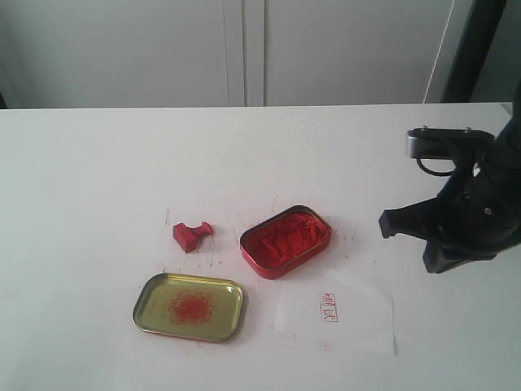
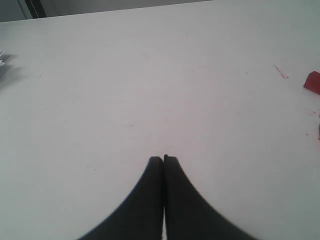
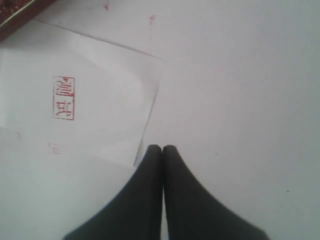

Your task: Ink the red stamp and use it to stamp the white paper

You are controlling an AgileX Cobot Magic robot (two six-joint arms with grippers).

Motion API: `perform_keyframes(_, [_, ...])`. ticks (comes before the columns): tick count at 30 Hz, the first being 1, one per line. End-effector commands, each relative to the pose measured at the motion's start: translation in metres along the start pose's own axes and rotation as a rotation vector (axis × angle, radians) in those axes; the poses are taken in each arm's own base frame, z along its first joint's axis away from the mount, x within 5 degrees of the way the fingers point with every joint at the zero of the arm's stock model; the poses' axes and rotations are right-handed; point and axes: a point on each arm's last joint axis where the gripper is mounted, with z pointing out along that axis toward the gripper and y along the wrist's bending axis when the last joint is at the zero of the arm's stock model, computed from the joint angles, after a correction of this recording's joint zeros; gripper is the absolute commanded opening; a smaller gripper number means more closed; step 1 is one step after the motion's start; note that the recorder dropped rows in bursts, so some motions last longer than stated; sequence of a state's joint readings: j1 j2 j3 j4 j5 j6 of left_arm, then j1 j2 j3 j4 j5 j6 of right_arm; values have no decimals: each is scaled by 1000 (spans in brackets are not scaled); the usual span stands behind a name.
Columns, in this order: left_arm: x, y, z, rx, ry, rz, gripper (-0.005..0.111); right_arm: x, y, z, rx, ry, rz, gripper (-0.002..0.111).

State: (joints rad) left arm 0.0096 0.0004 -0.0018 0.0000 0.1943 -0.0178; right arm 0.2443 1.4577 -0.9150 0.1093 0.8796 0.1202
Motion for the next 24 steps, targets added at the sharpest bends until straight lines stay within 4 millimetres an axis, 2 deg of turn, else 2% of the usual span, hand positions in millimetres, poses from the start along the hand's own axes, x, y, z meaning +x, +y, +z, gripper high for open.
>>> perform_keyframes(1, [0,0,0,5,0,-8,0,8,-16,-8,19,-7,32,0])
perform_keyframes(11, [0,0,0,5,0,-8,0,22,-41,-15,41,5,95,0])
perform_keyframes(17, [0,0,0,5,0,-8,0,29,-41,-16,41,2,96,0])
perform_keyframes(24, [0,0,0,5,0,-8,0,47,-42,-31,62,-61,72,0])
